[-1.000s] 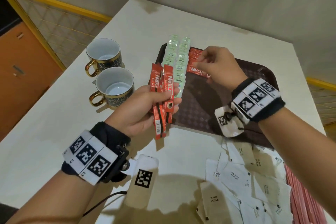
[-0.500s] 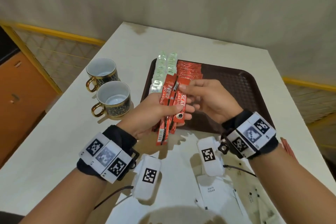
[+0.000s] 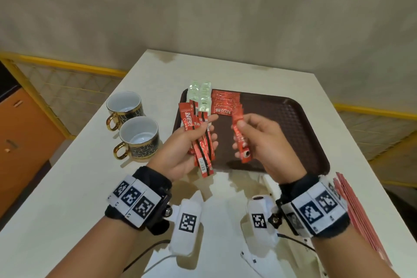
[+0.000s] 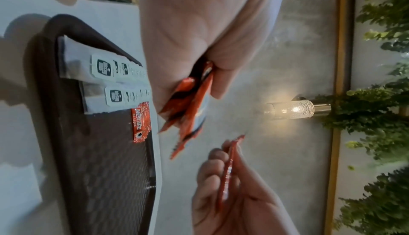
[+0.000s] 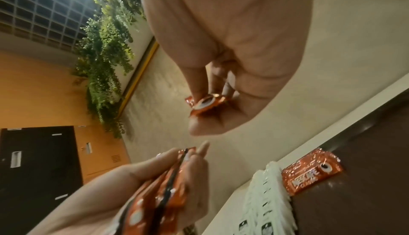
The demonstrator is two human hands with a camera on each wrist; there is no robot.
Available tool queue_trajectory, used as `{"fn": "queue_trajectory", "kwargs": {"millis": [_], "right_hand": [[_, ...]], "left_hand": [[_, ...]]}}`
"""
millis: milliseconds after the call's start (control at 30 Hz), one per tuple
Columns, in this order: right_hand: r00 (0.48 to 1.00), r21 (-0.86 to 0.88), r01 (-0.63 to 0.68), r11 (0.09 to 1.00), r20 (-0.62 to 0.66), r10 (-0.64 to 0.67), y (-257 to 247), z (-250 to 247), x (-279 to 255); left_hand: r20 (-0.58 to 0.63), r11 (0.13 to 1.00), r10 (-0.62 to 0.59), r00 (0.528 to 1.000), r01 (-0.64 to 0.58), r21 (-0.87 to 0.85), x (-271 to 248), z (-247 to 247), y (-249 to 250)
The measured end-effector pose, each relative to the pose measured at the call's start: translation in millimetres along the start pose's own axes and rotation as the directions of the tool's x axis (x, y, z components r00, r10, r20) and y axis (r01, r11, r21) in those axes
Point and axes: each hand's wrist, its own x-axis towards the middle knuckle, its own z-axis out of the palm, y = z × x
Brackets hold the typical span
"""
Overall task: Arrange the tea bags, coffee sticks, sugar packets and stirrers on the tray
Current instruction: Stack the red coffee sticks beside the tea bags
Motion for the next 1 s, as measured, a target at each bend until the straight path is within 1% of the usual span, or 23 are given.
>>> {"fn": "queue_trajectory", "kwargs": {"millis": [67,100,233,367,467,700,833,933,1000], "right_hand": [[0.999,0.009,-0.01,1.0,0.041,0.01,4.5,10.5,-4.5],[0.999,0.027,-0.008,1.0,0.041,0.007,6.7,14.5,-5.4],[0.999,0.127,-0.038,0.991,-0.021,0.041,11.7,22.8,-5.6],[0.997,0.113,-0.042,0.993,-0.057,0.048,11.0,24.4,-5.3],[0.995,0.135,-0.021,0.991,-0.089,0.034,9.8,22.8,-5.6],[0.992,0.11,0.066,0.992,-0.115,-0.054,14.2,14.2,-9.5],[0.988,0.081,0.091,0.993,-0.129,-0.08,19.4,16.2,-9.1],[0.976,-0.004,0.147,0.989,-0.163,-0.146,23.2,21.4,-8.7],[0.977,0.001,0.151,0.989,-0.156,-0.149,25.6,23.0,-8.2]], "left_hand": [[-0.013,0.999,-0.014,1.0,0.014,-0.042,3.1,2.3,-0.6],[-0.02,0.998,-0.023,1.0,0.022,-0.064,4.1,2.8,-0.8],[-0.027,0.993,-0.056,0.998,0.053,-0.103,4.9,2.8,-0.9],[-0.078,0.991,-0.094,0.993,0.085,-0.106,5.8,4.7,-1.5],[-0.104,0.993,-0.104,0.989,0.097,-0.063,5.7,8.4,-4.6],[-0.134,0.999,0.042,0.99,-0.038,0.03,2.3,12.9,-11.0],[-0.15,0.996,0.085,0.985,-0.079,0.051,-0.7,17.9,-15.4],[-0.114,0.995,0.102,0.988,-0.099,0.028,-5.1,23.7,-16.3],[-0.1,0.994,0.109,0.989,-0.107,0.022,-7.0,25.6,-16.2]]}}
